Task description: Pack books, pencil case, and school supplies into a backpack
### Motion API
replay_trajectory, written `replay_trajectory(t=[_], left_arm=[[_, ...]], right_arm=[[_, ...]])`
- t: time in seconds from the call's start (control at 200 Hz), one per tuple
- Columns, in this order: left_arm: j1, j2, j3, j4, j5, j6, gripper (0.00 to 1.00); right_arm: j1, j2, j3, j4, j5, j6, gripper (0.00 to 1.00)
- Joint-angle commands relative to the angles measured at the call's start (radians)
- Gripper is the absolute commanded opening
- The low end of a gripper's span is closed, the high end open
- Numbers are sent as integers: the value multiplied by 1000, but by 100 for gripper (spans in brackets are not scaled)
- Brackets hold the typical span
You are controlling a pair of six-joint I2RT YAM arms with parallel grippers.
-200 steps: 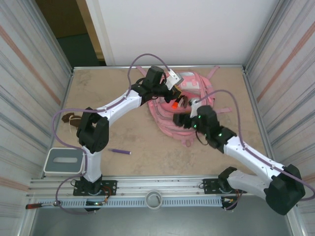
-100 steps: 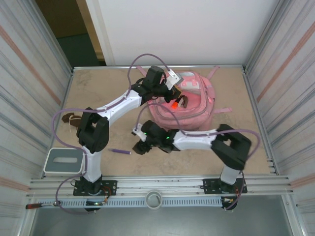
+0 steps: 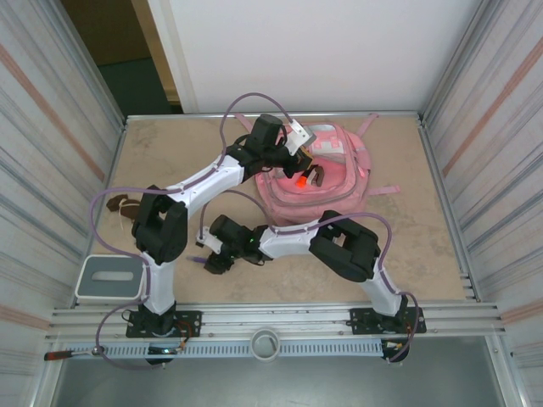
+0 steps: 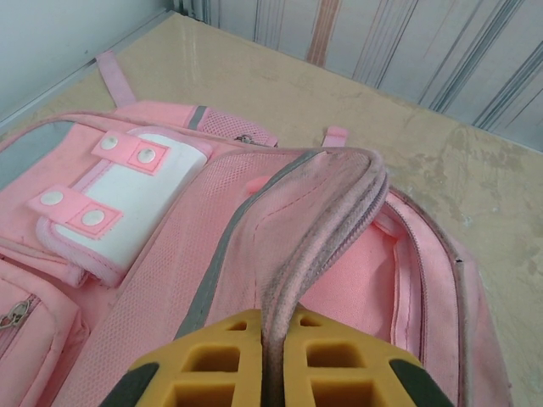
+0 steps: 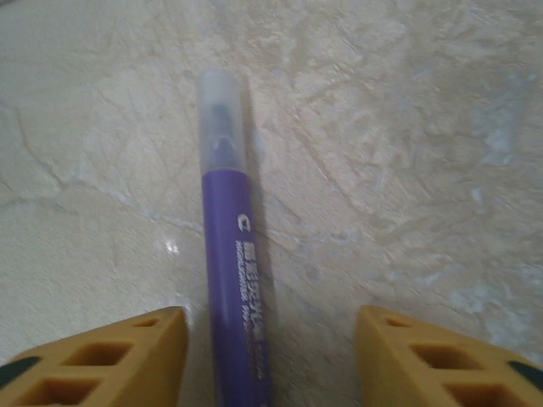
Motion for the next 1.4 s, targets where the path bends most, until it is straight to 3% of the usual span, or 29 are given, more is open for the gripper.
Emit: replay_trajectory(t=[0.0,0.12,0.326,0.541,0.671,0.797,0.977,1.152,1.393], left_arm=[[3,-69,-7,23,-6,-2,0],[2,-60,-6,23,-3,-3,0],[2,-58,-3,12,-9,3,0],[4,-66,-5,8,-27,13,0],[11,-66,-9,23,-26,9,0],[18,-72,-11,34,-27,-15,0],[19,-76,-34,71,-23,-35,0],[20,-63,-25,63,-15,-44,0],[19,-60,-25,57,-9,-52,0]], right_arm=[[10,39,27,-45,-28,-13,41],[11,26,23,-63,2,-14,26],[-2,-96,-102,-54,98,21,13],[-70,-424,-371,-21,77,112,8],[-116,-660,-499,-88,110,123,7],[-230,-895,-617,-160,112,183,6],[-510,-1158,-748,-150,3,347,6],[-741,-1151,-722,-147,-102,553,6],[-838,-1031,-684,-26,-82,836,8]])
